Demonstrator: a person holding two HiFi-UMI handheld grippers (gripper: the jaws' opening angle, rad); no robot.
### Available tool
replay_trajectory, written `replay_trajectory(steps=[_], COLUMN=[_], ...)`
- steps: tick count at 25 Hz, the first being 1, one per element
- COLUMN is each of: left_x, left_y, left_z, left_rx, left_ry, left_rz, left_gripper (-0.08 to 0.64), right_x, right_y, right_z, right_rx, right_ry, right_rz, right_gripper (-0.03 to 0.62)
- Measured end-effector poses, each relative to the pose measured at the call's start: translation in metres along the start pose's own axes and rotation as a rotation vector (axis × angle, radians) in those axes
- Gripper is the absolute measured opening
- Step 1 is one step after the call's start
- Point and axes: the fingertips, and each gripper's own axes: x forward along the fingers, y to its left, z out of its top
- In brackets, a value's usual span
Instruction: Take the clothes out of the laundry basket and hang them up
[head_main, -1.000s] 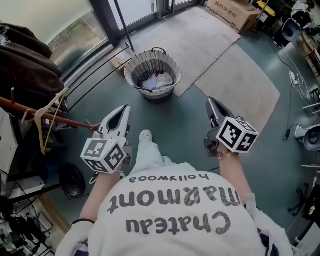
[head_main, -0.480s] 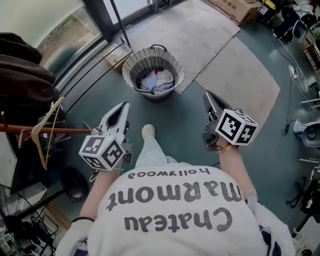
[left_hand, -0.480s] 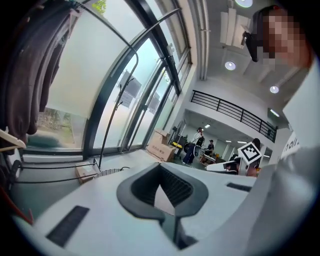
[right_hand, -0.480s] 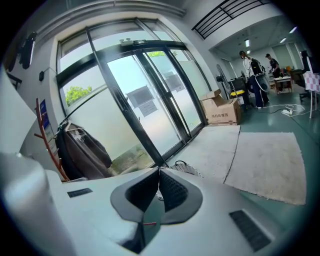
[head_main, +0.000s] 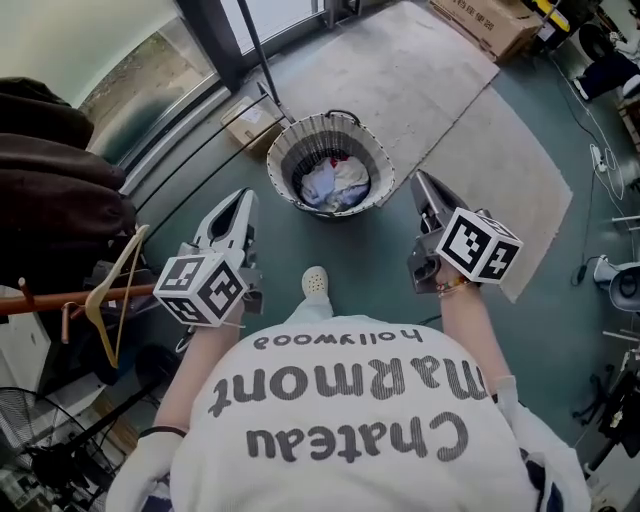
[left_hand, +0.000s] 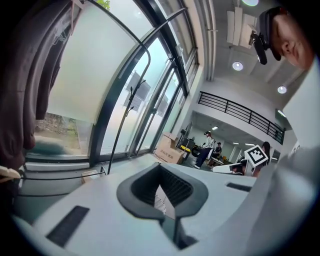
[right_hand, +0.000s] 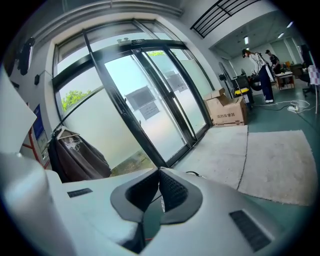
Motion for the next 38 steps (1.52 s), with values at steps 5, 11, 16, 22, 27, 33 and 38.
replay_trajectory(steps=[5, 11, 16, 22, 27, 33, 38], left_x=[0.021, 0.043, 0.064, 0.091, 0.113, 0.149, 0.180], left_y=[0.028, 0.053, 0.061, 0.058, 0.061, 0.060, 0.049], left_z=[0.026, 0.046, 0.035, 0.029, 0.036, 0.047, 0.047], left_rx=[0.035, 0.024, 0.014, 0.009, -0.005, -0.011, -0.025], left_ry=[-0.007, -0.032, 0.021, 0.040, 0.041, 0.034, 0.018], left_rz=[-0.021, -0.051, -0.075, -0.091, -0.052, -0.011, -0.018], left_gripper=[0.008, 0.008, 0.008, 0.008, 0.008, 0.008, 0.008], right_x=[0.033, 0.064, 0.076, 0.099, 0.129, 0.167, 0.193], right_y=[0.013, 0.022, 0.012, -0.004, -0.014, -0.018, -0.035], right_z=[0.019, 0.028, 0.023, 0.023, 0.033, 0.059, 0.075], right_rx=[0.007, -0.004, 0.010, 0.017, 0.019, -0.008, -0.009], right_ry=[-0.023, -0.028, 0.008, 0.049, 0.089, 0.132, 0.163], right_rz=[-0.005, -0.018, -0.050, -0.060, -0.032, 0.032, 0.086], right_gripper=[0.029, 0.029, 0.029, 0.029, 0.029, 0.029, 0.029])
